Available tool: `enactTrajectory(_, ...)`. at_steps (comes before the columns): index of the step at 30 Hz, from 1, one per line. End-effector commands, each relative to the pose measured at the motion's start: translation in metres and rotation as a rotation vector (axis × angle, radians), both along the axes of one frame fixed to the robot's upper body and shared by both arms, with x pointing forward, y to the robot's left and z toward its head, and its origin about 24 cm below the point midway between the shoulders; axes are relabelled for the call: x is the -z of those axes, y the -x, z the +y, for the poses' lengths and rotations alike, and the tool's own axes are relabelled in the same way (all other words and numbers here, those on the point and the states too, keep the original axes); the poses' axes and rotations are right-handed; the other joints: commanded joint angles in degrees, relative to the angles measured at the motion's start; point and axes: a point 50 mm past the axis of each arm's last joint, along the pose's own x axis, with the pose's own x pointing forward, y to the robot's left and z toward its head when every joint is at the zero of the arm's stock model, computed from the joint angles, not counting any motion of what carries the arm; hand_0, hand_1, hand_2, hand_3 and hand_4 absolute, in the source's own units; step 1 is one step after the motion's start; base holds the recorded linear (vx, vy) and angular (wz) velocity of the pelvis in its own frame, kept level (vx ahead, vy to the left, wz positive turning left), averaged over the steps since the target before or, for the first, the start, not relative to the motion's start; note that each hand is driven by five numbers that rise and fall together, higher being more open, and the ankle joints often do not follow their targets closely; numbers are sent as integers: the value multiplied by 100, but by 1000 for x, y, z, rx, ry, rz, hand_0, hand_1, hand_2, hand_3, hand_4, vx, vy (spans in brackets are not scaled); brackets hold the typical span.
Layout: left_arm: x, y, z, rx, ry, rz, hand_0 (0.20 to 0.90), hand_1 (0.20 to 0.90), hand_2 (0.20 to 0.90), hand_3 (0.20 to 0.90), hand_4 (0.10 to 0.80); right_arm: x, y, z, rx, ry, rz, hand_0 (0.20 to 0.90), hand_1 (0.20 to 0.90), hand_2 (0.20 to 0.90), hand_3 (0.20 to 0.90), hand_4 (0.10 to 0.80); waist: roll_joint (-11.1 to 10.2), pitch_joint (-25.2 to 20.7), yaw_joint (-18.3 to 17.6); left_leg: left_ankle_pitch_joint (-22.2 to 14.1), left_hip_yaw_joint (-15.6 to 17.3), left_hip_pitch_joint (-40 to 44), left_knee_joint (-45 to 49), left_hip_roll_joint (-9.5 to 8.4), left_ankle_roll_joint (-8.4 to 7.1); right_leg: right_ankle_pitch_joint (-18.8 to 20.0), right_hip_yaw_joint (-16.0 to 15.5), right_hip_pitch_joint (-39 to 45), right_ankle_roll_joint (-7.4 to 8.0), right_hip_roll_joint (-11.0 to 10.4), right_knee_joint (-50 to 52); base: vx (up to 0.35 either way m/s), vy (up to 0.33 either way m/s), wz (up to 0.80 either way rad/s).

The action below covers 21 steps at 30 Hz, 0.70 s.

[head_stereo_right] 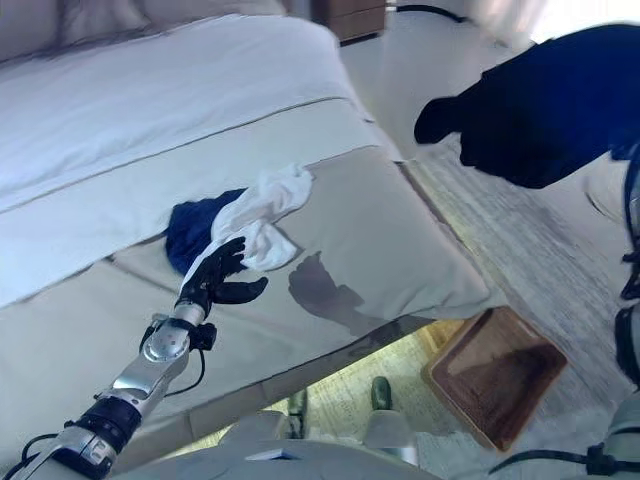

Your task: Pick up the clothes from the bed and place them into the basket

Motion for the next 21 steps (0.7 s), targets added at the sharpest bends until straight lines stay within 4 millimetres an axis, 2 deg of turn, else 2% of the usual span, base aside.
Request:
enactTrajectory(1,-22,-10,2,2,-14,-132,900,900,900,900,800,-44,17,-10,53,90,-202,300,300,300,200,100,111,-937,-126,-718,191,157,124,-33,-26,-170,-476,-161,132,432,240,-102,-31,-15)
enactTrajectory(4,-32,-14,13,-33,-40,-163,900,900,900,900,800,-22,16,-13,55,14,-169,300,300,300,200,100,131,-796,-49,-683,415,153,57,87,-32,-65,-918,-411,286,156,535,-182,-137,-31)
enactTrajectory(6,-37,-16,19,-54,-40,-176,900,900,900,900,800,-13,13,-11,57,-23,-155,300,300,300,200,100,150,-751,15,-655,516,114,68,172,-33,-38,-1025,-456,308,6,729,-181,-196,-67)
enactTrajectory(7,-40,-16,24,-80,-34,-185,900,900,900,900,800,-3,9,-8,45,-46,-143,300,300,300,200,100,184,-712,95,-627,652,57,122,287,-49,-16,-1207,-440,287,-200,969,-241,-304,-62)
enactTrajectory(8,-42,-15,29,-110,-29,-193,900,900,900,900,800,7,4,-1,20,-69,-133,300,300,300,200,100,221,-705,231,-577,856,-81,252,471,-75,-161,-1507,-321,219,-372,1073,-291,-389,-53)
enactTrajectory(9,-42,-14,31,-132,-25,-193,900,900,900,900,800,11,-1,6,-6,-78,-131,300,300,300,200,100,221,-707,327,-558,963,-160,344,590,-110,-330,-1705,-215,168,-394,1037,-228,-396,-67)
enactTrajectory(11,-36,-13,31,-149,-4,-174,900,900,900,900,800,19,-7,13,-30,-102,-126,300,300,300,200,100,152,-714,339,-560,930,-219,417,674,-181,-446,-1597,-132,175,-240,792,-81,-329,-102)
enactTrajectory(12,-33,-13,29,-156,22,-163,900,900,900,900,800,24,-8,12,-39,-111,-112,300,300,300,200,100,90,-721,328,-547,920,-231,438,738,-265,-456,-1546,-72,157,-161,595,-50,-344,-71)
enactTrajectory(14,-29,-13,21,-168,54,-157,900,900,900,900,800,32,-8,15,-57,-111,-90,300,300,300,200,100,49,-713,313,-465,931,-247,448,874,-387,-453,-1523,-7,97,-62,410,-68,-328,-18)
enactTrajectory(17,-25,-10,17,-177,93,-155,900,900,900,900,800,40,-7,18,-65,-117,-72,300,300,300,200,100,38,-666,239,-341,958,-297,488,1083,-567,-543,-1475,44,-33,106,356,-64,-274,-17)
enactTrajectory(18,-21,-7,15,-180,114,-153,900,900,900,900,800,45,-6,19,-64,-118,-61,300,300,300,200,100,26,-611,197,-263,964,-355,614,1192,-684,-570,-1511,74,-127,170,335,-89,-296,-6)
enactTrajectory(21,-13,-5,11,-171,151,-143,900,900,900,900,800,49,-6,20,-63,-122,-30,300,300,300,200,100,20,-507,151,-117,934,-560,1085,1197,-802,-530,-1532,135,-241,205,200,-103,-195,0)
